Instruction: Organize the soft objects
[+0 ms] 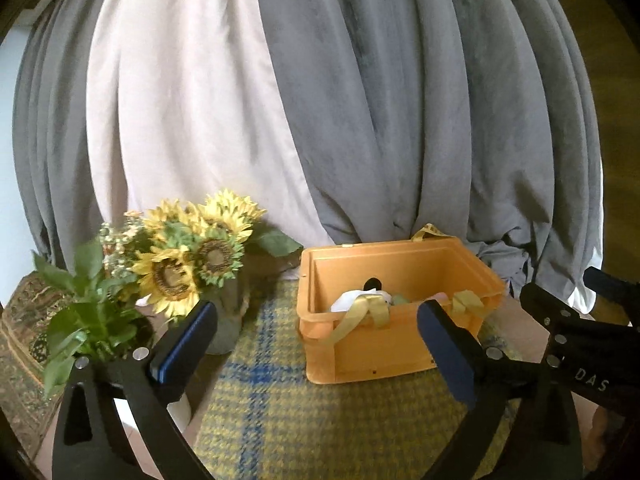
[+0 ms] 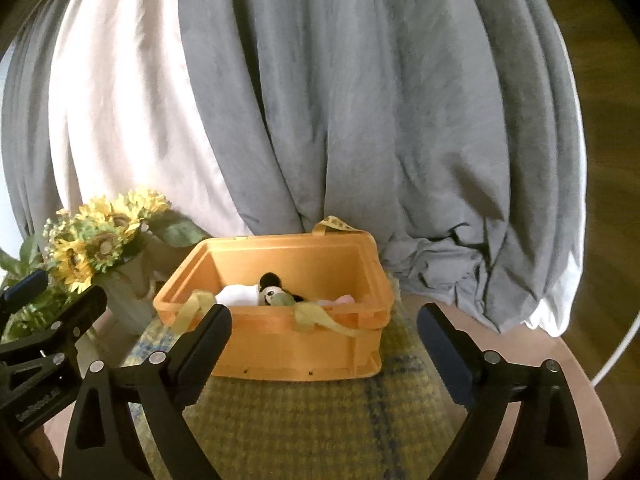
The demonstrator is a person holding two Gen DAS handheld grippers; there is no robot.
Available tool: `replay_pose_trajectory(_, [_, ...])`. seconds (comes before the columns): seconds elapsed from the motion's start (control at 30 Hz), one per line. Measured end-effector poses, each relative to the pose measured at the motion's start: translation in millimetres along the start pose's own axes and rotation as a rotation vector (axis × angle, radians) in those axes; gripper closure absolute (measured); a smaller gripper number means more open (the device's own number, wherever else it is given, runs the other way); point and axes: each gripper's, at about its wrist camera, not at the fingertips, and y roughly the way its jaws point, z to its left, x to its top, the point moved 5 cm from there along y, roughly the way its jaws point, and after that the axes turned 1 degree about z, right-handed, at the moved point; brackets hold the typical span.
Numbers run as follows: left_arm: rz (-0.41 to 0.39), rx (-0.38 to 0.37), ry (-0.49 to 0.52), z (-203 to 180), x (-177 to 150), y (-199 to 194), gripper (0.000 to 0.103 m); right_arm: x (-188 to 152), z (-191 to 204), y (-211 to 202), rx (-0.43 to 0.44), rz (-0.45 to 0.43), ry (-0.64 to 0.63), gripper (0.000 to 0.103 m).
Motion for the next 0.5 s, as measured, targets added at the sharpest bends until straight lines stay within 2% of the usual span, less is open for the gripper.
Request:
replay_pose_trajectory(0.13, [-0.004, 0.006, -0.022, 9, -4, -18, 0.000, -6, 3, -23, -0.019, -0.023, 0.004, 0.008])
replay_pose_trajectory(0.27, [0.004, -0.021, -0.033, 16, -9, -32, 0.000, -11, 8, -43, -0.047, -0.040, 0.005, 0.008])
replay_pose_trajectory(0.4, [0.002, -0.046, -0.013, 20, -16, -49, 0.000, -20, 12, -63, -0.077, -0.048, 0.019, 0.008])
replay_pose_trajectory(0.5, [-0.011, -0.052, 0.014, 20, -19, -62, 0.000, -26, 14, -78, -0.097, -0.055, 0.033, 0.004])
